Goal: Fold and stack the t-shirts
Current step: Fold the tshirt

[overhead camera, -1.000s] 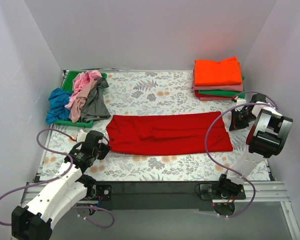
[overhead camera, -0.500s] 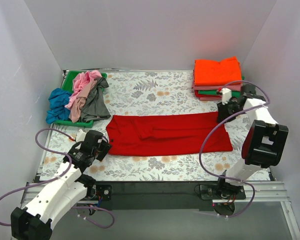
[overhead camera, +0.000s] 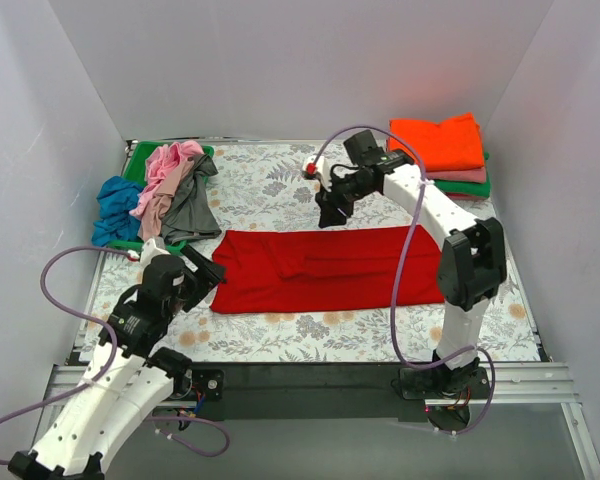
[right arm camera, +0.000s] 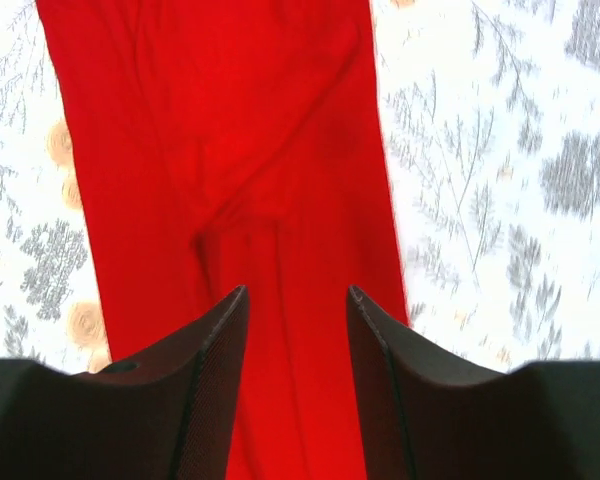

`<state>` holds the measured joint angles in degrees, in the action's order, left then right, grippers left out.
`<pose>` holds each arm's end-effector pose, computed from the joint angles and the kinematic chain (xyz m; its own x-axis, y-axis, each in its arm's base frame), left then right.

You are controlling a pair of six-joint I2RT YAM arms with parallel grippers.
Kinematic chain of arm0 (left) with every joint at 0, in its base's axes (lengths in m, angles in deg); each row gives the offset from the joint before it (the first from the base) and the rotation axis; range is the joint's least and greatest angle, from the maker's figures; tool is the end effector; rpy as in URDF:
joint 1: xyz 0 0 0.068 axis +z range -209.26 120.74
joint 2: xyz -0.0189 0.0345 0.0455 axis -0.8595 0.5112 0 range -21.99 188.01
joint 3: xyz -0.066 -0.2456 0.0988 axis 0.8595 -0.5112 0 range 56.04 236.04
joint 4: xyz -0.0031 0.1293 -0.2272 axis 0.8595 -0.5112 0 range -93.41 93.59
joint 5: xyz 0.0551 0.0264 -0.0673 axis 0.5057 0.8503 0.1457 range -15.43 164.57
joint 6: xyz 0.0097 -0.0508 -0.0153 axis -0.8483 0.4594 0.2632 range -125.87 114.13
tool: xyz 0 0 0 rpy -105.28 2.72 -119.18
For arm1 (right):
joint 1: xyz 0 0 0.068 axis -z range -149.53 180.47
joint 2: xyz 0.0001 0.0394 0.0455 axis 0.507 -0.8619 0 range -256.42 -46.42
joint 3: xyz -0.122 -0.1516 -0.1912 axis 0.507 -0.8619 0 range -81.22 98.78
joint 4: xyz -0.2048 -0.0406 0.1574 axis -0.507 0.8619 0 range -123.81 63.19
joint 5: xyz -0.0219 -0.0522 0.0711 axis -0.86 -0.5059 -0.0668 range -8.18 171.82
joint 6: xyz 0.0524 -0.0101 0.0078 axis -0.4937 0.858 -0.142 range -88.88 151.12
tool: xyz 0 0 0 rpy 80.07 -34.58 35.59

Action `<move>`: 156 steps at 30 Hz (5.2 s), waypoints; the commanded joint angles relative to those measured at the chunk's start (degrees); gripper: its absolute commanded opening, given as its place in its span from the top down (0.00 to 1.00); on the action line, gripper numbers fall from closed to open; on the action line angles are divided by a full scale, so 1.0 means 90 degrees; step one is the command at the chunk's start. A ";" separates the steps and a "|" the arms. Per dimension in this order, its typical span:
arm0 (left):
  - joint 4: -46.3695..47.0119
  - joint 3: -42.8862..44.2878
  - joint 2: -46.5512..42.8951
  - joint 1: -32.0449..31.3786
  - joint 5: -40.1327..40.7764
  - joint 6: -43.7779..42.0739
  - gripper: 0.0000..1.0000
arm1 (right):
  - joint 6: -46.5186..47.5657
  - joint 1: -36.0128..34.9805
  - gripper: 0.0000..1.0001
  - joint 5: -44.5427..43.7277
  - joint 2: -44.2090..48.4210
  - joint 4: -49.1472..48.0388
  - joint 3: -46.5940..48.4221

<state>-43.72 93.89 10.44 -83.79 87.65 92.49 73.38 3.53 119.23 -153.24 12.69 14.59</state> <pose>0.1091 -0.0409 0.2654 -0.1602 -0.9862 -0.0413 -0.6375 0.1353 -0.7584 0.3498 0.2021 0.2920 -0.1189 -0.6596 -0.7422 -0.9873 0.1577 0.0180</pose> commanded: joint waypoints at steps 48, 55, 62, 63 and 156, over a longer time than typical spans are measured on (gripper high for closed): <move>0.1321 -0.0006 -0.0868 0.0021 -0.0614 -0.1955 0.16 | -0.1619 -0.1020 0.42 -0.0172 -0.3921 -0.0391 0.3925; 0.1292 0.0023 -0.0878 0.0021 -0.0604 -0.1916 0.16 | -0.1717 -0.1138 0.36 -0.0328 -0.4038 -0.0391 0.3798; 0.1331 -0.0054 -0.0859 0.0031 -0.0662 -0.1858 0.16 | -0.1785 -0.1157 0.30 -0.0416 -0.4292 -0.0382 0.3759; 0.1331 -0.0055 -0.0868 0.0031 -0.0653 -0.1857 0.16 | -0.1785 -0.1157 0.30 -0.0397 -0.4293 -0.0382 0.3730; 0.2792 0.6026 0.8550 0.1447 -0.3172 -0.3973 0.44 | 0.2890 0.1792 0.09 -0.0298 0.5493 0.0732 -0.5733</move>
<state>-25.09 155.35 104.38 -69.76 63.13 64.76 87.85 20.88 117.68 -102.97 15.14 -35.20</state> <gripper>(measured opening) 0.555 0.910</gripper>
